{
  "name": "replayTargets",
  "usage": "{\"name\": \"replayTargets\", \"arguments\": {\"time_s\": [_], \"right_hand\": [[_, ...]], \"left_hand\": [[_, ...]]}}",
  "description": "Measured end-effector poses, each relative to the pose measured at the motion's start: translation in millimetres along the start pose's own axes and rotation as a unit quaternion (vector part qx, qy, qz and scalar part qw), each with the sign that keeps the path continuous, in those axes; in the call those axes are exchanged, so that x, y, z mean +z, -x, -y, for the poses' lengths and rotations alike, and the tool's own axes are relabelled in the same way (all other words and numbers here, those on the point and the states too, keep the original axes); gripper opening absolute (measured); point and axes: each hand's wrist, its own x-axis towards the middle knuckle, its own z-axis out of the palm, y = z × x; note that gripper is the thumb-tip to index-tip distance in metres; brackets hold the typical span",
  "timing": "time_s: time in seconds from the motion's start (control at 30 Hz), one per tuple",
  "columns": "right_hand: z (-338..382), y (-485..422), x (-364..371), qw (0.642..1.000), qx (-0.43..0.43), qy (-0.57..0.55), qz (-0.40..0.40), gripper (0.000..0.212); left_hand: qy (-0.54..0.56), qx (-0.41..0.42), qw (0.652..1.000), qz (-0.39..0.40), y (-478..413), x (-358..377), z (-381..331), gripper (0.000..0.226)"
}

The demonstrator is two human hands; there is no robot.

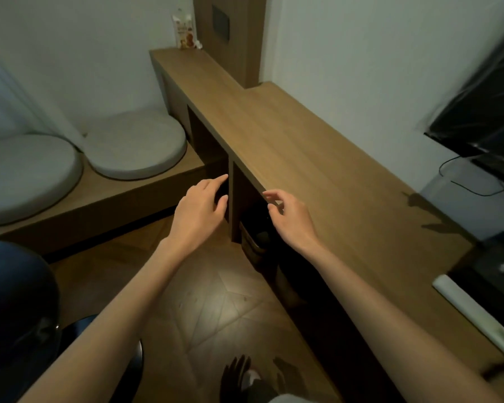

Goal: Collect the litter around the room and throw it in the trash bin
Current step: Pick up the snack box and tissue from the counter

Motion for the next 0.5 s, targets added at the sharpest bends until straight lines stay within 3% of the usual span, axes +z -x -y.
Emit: {"name": "replayTargets", "arguments": {"time_s": [0.23,0.5], "right_hand": [[43,59,1,0.999,-0.023,0.004,-0.026,0.029],[125,137,62,0.997,-0.071,0.014,-0.032,0.03]], "left_hand": [[-0.011,0.027,0.999,-0.022,51,-53,10,0.048],[-0.033,0.028,0.998,-0.046,145,-148,67,0.048]]}}
